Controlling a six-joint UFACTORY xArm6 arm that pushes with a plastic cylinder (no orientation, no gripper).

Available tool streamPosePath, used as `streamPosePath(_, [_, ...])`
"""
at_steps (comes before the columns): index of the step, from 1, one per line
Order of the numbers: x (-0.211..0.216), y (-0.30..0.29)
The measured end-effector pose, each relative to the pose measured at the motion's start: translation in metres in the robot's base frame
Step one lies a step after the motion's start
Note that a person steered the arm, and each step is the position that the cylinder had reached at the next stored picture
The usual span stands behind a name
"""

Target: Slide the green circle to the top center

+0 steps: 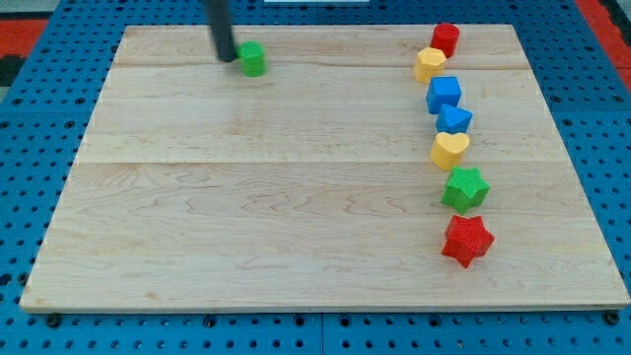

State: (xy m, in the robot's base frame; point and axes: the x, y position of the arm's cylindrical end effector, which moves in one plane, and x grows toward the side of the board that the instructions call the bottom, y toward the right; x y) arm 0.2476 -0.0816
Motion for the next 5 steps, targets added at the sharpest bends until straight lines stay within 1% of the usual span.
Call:
streamPosePath(1, [0.010,0.019])
streamPosePath(2, [0.048,0.026])
streamPosePath(3, [0.014,0.056])
streamPosePath(4, [-0.003,0.096])
streamPosePath(5, [0.002,0.065])
